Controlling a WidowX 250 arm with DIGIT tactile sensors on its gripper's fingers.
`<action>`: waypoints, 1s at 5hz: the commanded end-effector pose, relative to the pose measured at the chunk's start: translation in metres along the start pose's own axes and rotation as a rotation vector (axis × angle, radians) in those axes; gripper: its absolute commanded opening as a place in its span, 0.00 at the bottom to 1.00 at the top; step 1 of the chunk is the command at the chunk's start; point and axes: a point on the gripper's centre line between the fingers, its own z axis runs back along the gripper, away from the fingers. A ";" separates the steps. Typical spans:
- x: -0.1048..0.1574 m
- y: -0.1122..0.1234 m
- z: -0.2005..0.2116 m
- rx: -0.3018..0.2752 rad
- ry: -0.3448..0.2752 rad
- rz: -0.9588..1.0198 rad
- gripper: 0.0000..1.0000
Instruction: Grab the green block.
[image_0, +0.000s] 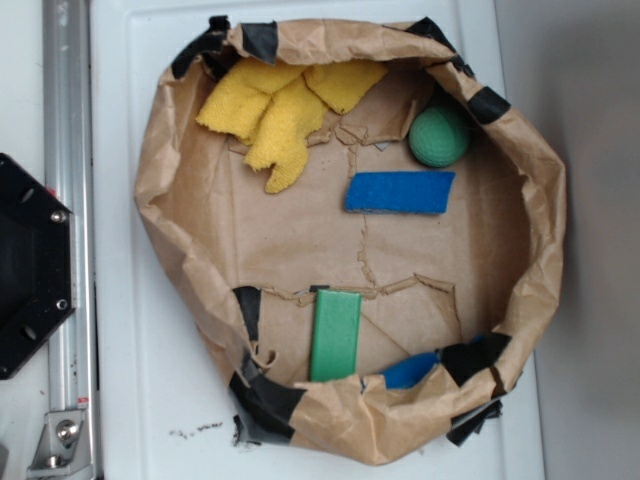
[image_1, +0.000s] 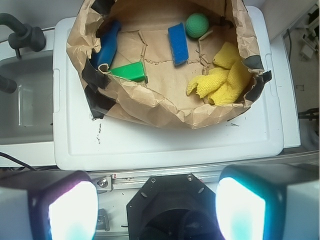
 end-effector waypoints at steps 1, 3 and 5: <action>0.000 0.000 0.000 0.000 0.000 0.000 1.00; 0.097 0.001 -0.020 -0.005 -0.012 0.355 1.00; 0.140 0.012 -0.062 0.072 0.072 0.601 1.00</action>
